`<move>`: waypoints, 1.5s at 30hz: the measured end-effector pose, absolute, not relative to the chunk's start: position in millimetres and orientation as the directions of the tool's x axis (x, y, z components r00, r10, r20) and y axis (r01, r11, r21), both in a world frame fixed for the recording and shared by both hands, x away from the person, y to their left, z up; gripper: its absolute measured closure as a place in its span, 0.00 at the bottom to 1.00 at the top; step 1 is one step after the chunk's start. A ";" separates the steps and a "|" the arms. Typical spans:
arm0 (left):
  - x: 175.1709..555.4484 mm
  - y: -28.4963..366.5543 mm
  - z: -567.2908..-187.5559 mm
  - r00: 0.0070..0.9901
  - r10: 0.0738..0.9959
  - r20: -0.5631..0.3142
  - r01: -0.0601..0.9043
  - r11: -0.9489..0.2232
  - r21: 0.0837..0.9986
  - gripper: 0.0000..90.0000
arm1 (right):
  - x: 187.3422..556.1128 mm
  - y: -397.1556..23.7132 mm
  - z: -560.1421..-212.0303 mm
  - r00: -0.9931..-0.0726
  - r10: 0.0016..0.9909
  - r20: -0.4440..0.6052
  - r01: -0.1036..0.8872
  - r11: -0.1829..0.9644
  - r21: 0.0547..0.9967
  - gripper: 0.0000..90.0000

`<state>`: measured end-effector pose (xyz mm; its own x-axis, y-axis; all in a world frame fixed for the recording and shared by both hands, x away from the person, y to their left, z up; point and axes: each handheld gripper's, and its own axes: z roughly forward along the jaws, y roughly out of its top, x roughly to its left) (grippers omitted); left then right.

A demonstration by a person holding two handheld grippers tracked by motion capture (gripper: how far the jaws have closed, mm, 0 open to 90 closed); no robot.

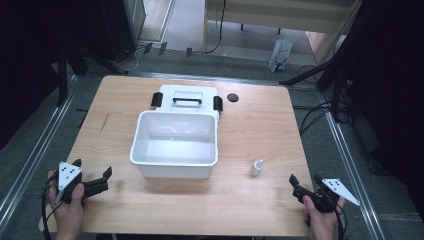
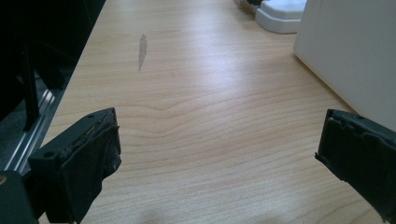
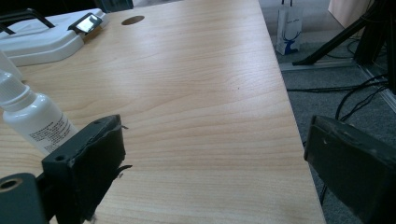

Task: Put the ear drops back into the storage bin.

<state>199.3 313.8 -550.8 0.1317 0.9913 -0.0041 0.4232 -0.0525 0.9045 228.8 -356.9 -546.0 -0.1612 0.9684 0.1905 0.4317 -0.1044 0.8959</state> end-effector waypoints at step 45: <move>201.2 314.2 -550.9 0.134 0.991 -0.016 0.430 -0.044 0.902 0.00 | 314.1 -267.5 -465.4 -0.747 0.636 -0.195 0.597 0.770 0.225 0.15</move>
<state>201.2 314.2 -550.9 0.1345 0.9908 -0.0162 0.4302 -0.0437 0.9017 314.1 -267.5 -465.4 -0.7465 0.6363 -0.1946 0.5973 0.7697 0.2254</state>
